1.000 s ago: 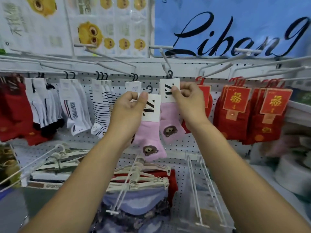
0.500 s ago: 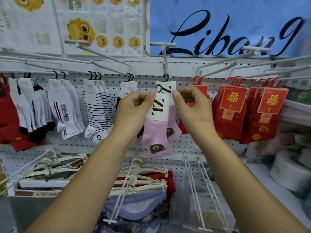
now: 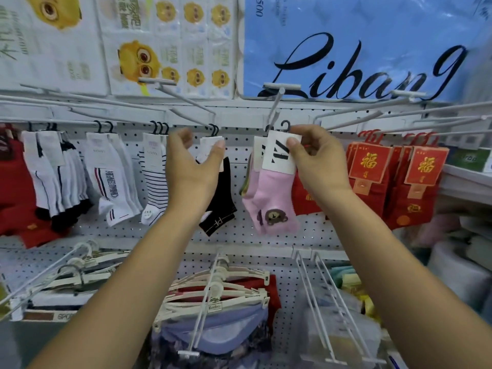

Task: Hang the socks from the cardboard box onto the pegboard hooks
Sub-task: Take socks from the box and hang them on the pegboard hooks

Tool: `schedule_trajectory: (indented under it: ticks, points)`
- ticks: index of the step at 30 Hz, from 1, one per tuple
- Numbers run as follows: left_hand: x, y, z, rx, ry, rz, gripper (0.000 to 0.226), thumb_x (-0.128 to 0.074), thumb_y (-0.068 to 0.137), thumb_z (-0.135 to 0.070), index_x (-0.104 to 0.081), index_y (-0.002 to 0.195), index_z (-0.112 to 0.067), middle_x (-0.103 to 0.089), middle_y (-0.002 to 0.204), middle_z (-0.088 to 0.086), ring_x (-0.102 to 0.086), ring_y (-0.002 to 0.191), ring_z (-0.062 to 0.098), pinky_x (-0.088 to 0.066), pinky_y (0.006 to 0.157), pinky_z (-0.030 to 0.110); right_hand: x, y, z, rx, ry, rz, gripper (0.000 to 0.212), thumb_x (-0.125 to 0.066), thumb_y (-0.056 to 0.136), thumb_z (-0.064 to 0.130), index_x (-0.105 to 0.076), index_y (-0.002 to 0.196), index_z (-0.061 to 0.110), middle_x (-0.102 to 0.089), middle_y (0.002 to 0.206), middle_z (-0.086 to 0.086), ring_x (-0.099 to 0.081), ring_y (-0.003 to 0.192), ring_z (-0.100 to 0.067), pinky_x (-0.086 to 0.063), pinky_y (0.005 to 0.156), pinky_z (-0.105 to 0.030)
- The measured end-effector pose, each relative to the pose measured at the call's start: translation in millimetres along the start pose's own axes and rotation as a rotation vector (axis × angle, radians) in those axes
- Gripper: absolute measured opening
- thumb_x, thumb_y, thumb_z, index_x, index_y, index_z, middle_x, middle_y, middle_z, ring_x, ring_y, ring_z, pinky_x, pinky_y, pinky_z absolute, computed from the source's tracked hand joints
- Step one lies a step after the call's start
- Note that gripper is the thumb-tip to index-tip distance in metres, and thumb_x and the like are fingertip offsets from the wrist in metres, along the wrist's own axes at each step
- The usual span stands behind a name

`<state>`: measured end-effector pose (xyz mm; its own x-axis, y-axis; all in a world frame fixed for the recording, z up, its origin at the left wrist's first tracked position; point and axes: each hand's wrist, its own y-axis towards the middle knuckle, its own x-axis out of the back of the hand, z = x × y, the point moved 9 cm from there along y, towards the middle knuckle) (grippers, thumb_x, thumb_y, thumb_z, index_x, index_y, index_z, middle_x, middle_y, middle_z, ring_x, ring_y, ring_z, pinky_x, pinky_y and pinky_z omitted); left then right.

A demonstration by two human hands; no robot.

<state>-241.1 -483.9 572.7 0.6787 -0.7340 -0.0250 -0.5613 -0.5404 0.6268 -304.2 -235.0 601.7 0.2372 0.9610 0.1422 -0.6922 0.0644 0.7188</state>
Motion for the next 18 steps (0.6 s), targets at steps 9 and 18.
schedule_trajectory:
  ticks: [9,18]
  points:
    - [-1.4,29.5,-8.2,-0.111,-0.057,0.161,0.036,-0.074,0.091,-0.035,-0.066,0.123,-0.022,-0.065,0.129,-0.002,-0.06,0.122,0.006,-0.047,0.109,0.031,-23.1,0.7,14.2,0.052,-0.163,0.021,0.026,-0.063,0.098,0.018,-0.067,0.123,0.022,-0.063,0.111,0.004,-0.057,0.077,0.013,-0.044,0.069,-0.001]
    - [-0.1,19.9,-2.6,-0.086,-0.104,0.251,0.044,-0.071,0.094,-0.03,-0.057,0.136,-0.03,-0.057,0.135,-0.015,-0.052,0.13,0.005,-0.04,0.115,0.029,-24.3,-10.2,18.3,0.058,-0.328,-0.026,0.035,-0.066,0.096,0.023,-0.064,0.131,0.019,-0.057,0.115,0.001,-0.056,0.085,0.001,-0.042,0.077,0.0]
